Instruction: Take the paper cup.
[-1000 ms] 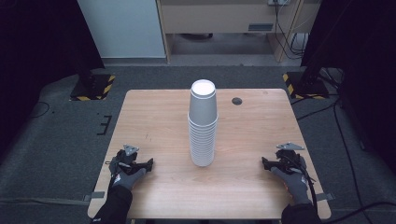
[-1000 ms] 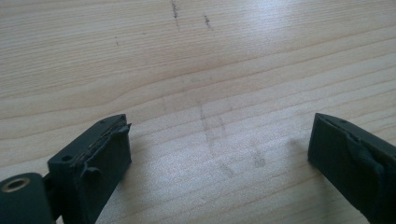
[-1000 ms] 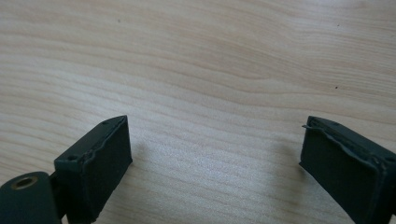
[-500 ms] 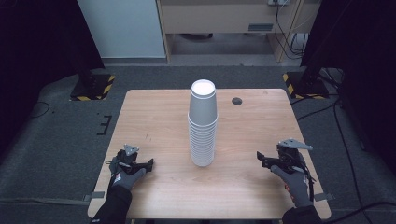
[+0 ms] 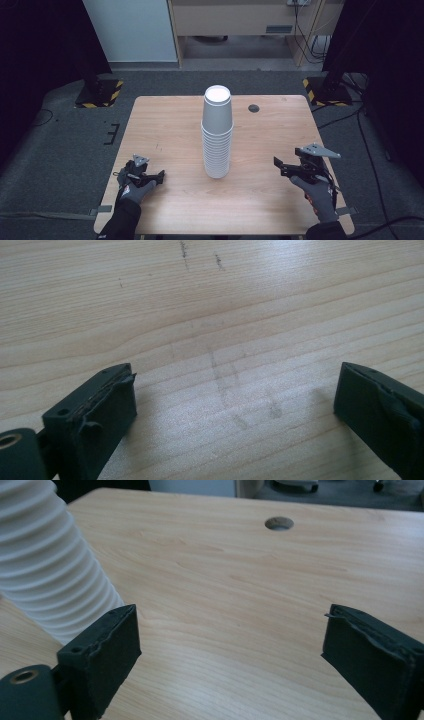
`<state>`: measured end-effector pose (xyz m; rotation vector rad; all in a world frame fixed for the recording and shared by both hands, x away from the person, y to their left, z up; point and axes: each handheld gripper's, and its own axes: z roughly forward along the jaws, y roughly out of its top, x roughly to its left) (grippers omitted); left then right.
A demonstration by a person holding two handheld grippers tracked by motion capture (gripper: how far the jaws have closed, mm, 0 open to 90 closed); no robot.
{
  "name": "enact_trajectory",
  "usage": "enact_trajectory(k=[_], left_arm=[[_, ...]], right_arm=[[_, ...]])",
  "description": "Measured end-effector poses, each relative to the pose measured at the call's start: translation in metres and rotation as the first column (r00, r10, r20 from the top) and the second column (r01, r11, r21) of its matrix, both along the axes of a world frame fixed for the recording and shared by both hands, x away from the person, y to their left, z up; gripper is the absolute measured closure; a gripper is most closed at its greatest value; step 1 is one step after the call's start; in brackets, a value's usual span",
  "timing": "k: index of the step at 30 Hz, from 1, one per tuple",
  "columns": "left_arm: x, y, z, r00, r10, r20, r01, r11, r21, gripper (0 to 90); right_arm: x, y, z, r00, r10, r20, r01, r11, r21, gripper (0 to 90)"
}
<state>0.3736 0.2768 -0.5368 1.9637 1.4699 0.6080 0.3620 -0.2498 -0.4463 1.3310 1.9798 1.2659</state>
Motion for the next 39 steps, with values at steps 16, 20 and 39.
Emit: enact_trajectory(k=[16, 20, 39], left_arm=[[0.0, 0.0, 0.0, 1.0, -0.003, -0.001, 0.003, 1.0, 0.001, 1.7], [0.0, 0.0, 0.0, 1.0, -0.003, -0.001, 0.003, 1.0, 0.001, 1.7], [0.0, 0.0, 0.0, 1.0, -0.003, -0.001, 0.003, 1.0, 0.0, 1.6]], right_arm=[[-0.005, 0.014, 0.045, 0.9931, 0.045, 0.108, -0.051, 0.998, 0.046, 11.5], [-0.005, 0.02, 0.054, 0.9895, 0.06, 0.132, -0.068, 0.996, 0.057, 11.5], [-0.004, 0.044, 0.112, 0.9613, 0.116, 0.25, -0.145, 0.984, 0.105, 11.8]])
